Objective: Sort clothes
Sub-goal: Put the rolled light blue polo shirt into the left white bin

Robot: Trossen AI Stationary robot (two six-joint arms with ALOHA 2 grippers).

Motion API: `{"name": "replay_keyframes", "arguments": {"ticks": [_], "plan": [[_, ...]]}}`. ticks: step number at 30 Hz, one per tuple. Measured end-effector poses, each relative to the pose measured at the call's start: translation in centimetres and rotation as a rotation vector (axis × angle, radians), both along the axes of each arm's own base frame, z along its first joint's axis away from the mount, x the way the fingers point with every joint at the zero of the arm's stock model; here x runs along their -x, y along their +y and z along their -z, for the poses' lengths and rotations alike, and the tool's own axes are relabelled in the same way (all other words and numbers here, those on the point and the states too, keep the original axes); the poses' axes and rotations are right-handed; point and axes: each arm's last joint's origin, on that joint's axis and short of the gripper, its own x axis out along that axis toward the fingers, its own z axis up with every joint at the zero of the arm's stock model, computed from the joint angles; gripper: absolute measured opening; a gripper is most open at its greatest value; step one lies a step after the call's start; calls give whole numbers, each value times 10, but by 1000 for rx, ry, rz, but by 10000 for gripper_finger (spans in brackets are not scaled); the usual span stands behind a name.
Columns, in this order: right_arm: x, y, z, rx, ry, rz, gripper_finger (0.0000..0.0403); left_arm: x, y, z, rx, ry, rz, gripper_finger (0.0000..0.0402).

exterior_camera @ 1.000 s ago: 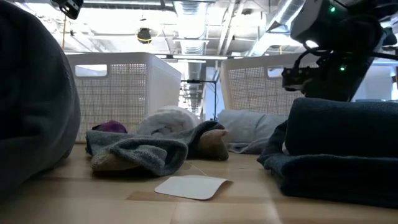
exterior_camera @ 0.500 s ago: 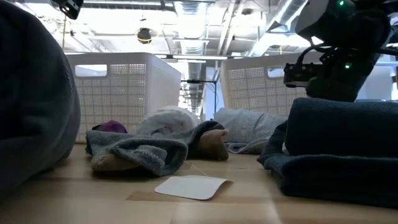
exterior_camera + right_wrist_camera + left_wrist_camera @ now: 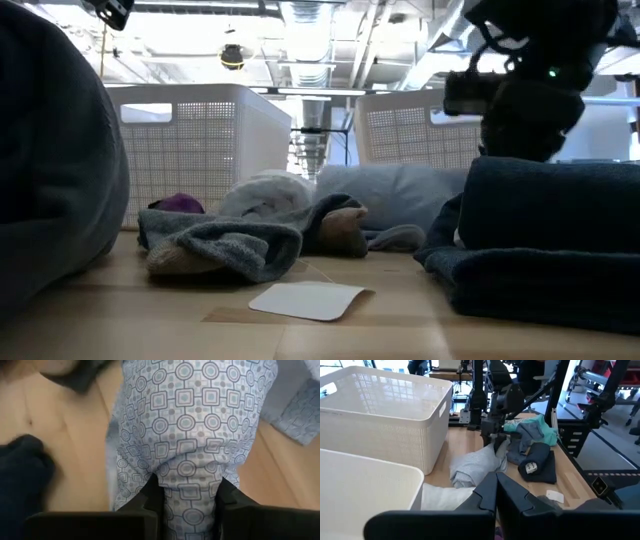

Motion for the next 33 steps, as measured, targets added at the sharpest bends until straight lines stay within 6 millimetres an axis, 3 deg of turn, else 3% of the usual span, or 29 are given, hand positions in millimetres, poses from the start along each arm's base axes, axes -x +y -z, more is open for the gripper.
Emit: {"name": "replay_keyframes", "arguments": {"ticks": [6, 16, 25, 29, 33], "plan": [[-11, 9, -19, 44, -53, -88, 89, 0, 0, -1, -39, -13, 7, 0], [-33, 34, -89, 178, -174, -265, 88, -9, 3, -7, -67, -57, -85, 0], [-35, 42, -139, 413, -192, -373, 87, -59, 4, 1, -124, 45, -101, 8], [-34, 47, -159, 516, -191, -474, 87, -82, 4, 7, -149, 81, -100, 43], [-30, 51, -179, 683, -174, -531, 87, -95, 4, -1, -165, -20, -103, 97]]}}
